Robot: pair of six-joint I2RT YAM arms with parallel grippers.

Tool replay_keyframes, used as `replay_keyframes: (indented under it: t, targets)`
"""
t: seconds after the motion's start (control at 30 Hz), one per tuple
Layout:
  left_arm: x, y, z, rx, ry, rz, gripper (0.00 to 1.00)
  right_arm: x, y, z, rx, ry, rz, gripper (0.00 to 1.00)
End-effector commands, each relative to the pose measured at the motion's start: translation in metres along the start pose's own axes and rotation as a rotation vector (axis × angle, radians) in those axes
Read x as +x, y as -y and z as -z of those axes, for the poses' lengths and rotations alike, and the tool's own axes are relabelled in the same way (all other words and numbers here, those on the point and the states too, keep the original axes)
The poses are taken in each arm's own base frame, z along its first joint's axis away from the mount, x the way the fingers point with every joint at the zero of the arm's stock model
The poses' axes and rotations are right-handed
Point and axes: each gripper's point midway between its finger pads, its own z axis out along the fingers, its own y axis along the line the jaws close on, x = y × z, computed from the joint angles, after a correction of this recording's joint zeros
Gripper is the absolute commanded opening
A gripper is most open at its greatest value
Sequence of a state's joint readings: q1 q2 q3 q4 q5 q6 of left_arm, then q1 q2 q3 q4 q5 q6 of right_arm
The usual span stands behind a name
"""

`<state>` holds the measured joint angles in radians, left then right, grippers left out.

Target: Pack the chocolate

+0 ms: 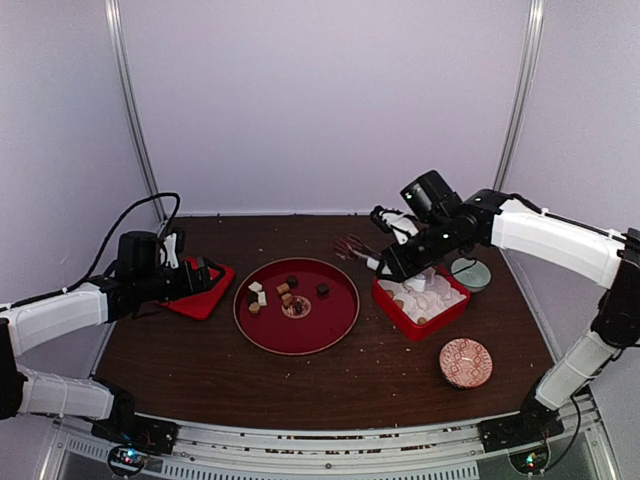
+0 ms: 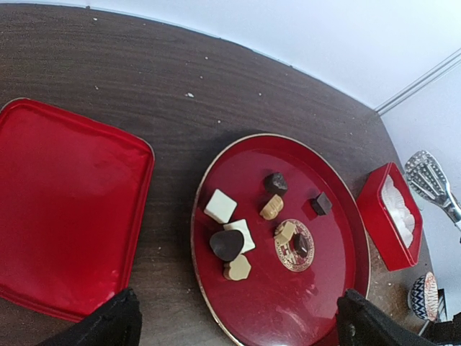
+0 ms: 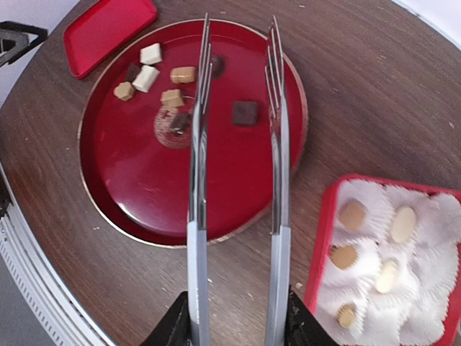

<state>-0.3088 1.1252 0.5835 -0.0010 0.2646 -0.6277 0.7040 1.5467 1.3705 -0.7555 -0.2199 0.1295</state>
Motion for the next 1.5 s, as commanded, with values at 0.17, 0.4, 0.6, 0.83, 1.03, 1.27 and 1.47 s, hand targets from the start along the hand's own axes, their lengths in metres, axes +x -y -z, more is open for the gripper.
replay_keyframes:
  t: [0.17,0.4,0.6,0.83,1.03,1.27,1.47]
  targets:
    - [-0.004,0.002,-0.001,0.007,0.027,-0.005,0.97,-0.041,-0.097,-0.059,-0.109,0.002,0.154,0.37]
    - [-0.004,0.001,-0.001,0.006,0.03,-0.005,0.97,-0.019,-0.12,-0.113,-0.066,-0.099,0.231,0.35]
    - [-0.003,0.002,0.0,0.01,0.031,-0.006,0.97,-0.005,-0.125,-0.139,-0.046,-0.142,0.246,0.35]
    - [-0.004,0.002,0.0,0.008,0.033,-0.006,0.97,-0.005,-0.13,-0.153,-0.027,-0.155,0.261,0.35]
    - [-0.005,0.002,0.0,0.008,0.035,-0.009,0.97,-0.009,-0.133,-0.166,-0.007,-0.169,0.274,0.36]
    - [-0.006,0.002,0.0,0.006,0.035,-0.017,0.97,-0.01,-0.134,-0.174,0.004,-0.183,0.271,0.36]
    - [-0.007,0.003,0.0,0.007,0.035,-0.016,0.97,-0.015,-0.118,-0.17,0.054,-0.171,0.24,0.31]
